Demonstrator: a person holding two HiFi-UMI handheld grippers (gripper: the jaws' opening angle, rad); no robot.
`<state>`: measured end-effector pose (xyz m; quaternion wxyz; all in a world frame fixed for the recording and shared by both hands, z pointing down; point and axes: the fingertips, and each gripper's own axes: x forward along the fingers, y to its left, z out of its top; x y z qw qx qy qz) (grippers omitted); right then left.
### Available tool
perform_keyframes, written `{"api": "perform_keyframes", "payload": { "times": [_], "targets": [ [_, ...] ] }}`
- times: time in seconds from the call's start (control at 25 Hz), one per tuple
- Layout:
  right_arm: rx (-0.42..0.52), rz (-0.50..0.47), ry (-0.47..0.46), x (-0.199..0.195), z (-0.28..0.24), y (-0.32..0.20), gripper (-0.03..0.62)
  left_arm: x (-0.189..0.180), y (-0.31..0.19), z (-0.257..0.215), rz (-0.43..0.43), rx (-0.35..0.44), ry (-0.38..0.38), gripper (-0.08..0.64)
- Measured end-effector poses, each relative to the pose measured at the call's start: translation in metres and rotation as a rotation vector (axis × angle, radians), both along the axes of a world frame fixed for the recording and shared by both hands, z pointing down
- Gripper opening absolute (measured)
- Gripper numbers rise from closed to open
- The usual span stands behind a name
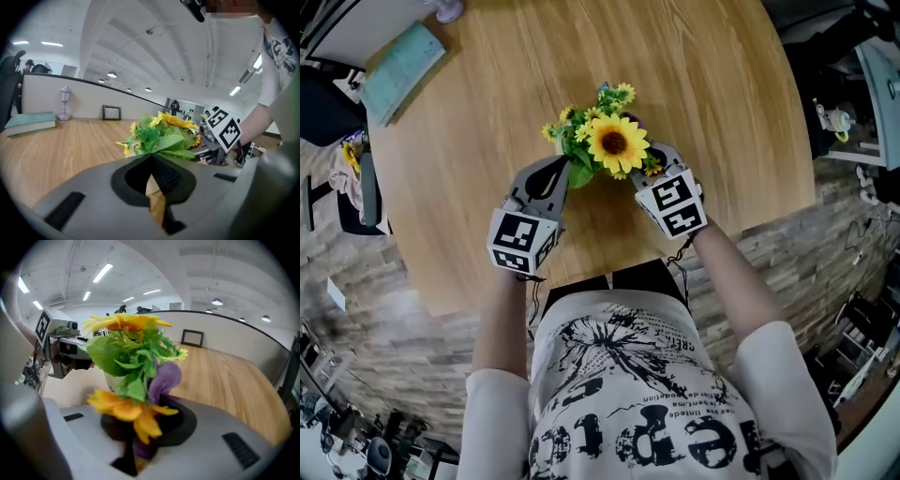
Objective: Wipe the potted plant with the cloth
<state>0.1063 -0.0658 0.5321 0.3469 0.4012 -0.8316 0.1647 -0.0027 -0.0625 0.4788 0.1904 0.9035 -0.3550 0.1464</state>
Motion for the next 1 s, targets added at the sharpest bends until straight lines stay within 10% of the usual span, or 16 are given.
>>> {"api": "perform_keyframes", "payload": {
  "times": [0.4, 1.0],
  "targets": [
    [-0.021, 0.083, -0.038, -0.008, -0.002, 0.029, 0.075, -0.003, -0.002, -0.001, -0.021, -0.081, 0.144, 0.003],
    [-0.122, 0.054, -0.104, -0.064, -0.001, 0.068, 0.078, -0.001, 0.001, -0.002, 0.042, -0.018, 0.106, 0.003]
  ]
}}
